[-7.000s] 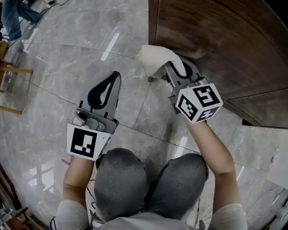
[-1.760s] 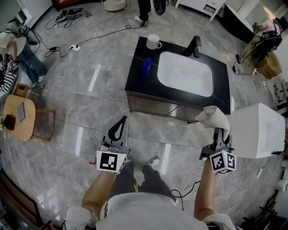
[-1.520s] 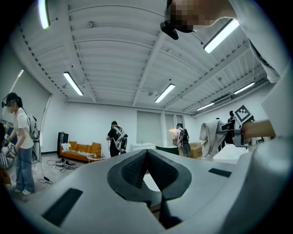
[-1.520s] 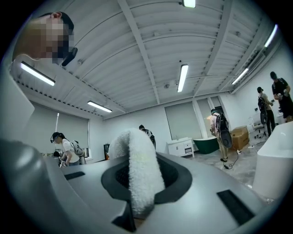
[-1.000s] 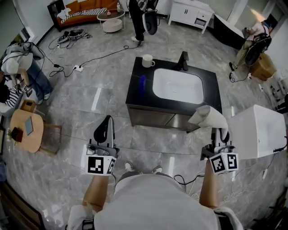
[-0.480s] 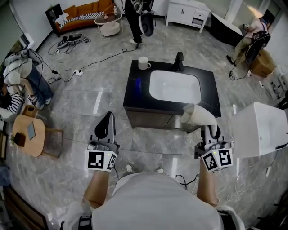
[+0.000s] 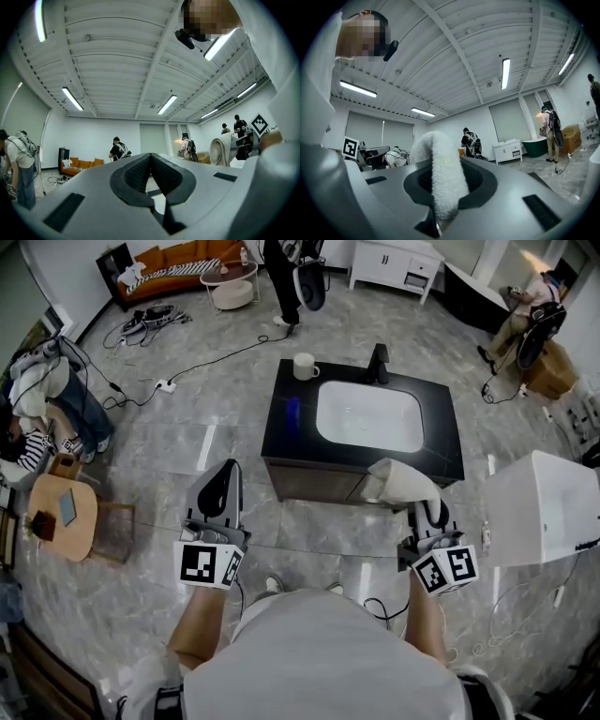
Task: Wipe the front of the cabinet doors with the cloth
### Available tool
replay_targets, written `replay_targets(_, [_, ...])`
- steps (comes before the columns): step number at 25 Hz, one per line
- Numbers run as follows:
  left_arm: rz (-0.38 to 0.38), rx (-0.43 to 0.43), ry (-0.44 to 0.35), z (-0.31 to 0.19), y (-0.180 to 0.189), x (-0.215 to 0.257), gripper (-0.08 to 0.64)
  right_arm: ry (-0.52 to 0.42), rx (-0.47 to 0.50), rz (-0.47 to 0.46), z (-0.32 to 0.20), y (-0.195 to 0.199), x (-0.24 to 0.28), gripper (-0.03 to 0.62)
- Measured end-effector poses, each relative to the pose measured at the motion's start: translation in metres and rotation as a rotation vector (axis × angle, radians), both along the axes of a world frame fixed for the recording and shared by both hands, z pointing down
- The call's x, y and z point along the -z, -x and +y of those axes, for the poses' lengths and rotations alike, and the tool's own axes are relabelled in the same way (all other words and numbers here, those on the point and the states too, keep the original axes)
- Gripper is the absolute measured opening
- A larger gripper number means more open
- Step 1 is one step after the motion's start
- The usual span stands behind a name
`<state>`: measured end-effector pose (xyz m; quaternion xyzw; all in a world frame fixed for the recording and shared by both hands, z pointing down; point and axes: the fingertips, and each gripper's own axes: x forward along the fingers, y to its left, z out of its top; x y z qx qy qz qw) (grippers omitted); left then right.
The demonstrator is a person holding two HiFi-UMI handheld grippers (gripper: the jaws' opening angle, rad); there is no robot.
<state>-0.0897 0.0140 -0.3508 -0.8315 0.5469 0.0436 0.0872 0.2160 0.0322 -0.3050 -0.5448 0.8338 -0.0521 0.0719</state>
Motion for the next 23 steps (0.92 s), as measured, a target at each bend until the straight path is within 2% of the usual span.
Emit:
replay_targets(7, [0.029, 0.009, 0.058, -0.005, 0.012, -0.019, 0.009, -0.002, -0.026, 0.042, -0.007, 0.005, 0.004, 0.069])
replay_targets(23, [0.047, 0.012, 0.077, -0.015, 0.016, -0.026, 0.009, 0.014, -0.017, 0.068, -0.015, 0.018, -0.001, 0.069])
